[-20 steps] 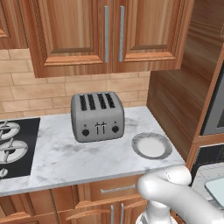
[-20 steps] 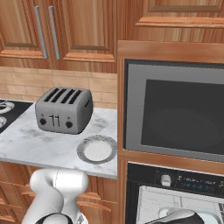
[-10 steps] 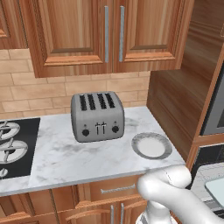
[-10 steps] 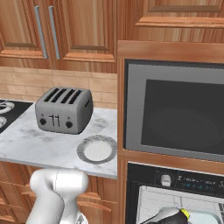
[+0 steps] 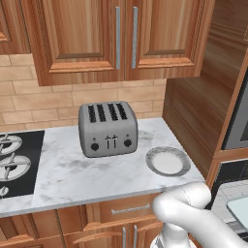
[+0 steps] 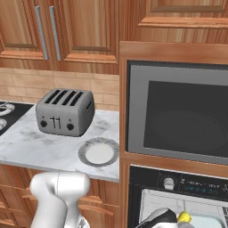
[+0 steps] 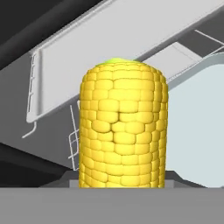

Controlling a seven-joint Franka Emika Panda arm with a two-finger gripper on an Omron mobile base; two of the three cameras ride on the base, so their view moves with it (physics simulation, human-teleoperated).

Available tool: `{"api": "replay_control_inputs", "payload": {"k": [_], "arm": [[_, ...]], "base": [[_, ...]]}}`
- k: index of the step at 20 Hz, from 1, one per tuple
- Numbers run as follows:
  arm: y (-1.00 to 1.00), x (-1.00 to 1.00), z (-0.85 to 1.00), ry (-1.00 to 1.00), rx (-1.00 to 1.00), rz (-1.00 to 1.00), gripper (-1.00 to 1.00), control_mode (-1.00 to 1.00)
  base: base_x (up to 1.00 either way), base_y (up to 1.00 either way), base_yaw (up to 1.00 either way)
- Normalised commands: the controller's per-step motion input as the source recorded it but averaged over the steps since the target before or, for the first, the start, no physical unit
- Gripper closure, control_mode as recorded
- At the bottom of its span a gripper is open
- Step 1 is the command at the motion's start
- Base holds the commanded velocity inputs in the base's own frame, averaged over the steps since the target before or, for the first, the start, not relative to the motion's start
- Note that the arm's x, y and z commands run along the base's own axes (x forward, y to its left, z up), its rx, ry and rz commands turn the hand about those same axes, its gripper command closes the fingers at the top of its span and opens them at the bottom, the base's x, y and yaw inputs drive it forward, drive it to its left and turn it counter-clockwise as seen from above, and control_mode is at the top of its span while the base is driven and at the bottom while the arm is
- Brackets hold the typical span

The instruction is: Place the corn on the bottom rack of the oven.

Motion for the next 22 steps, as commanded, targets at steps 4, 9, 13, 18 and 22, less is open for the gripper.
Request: {"api": "replay_control_inputs", "payload": {"k": [4,9,13,18,22], "arm": [[-0.39,0.21,-0.47,0.10,-0.11,0.00,1.00,-1.00],[-0.50,0.25,-0.34,0.15,-0.07,0.00,1.00,-1.00],[-0.50,0.09,-0.45,0.05,-0.05,0.00,1.00,-1.00],[-0.27,0.03,-0.64,0.01,-0.02,0.00,1.00,-1.00],[-0.13,0.14,-0.43,0.04,0.00,0.00,1.00,-1.00]], "base": [[0.00,0.00,0.00],[0.00,0.00,0.00],[0.00,0.00,0.00],[0.00,0.00,0.00],[0.00,0.00,0.00]]}}
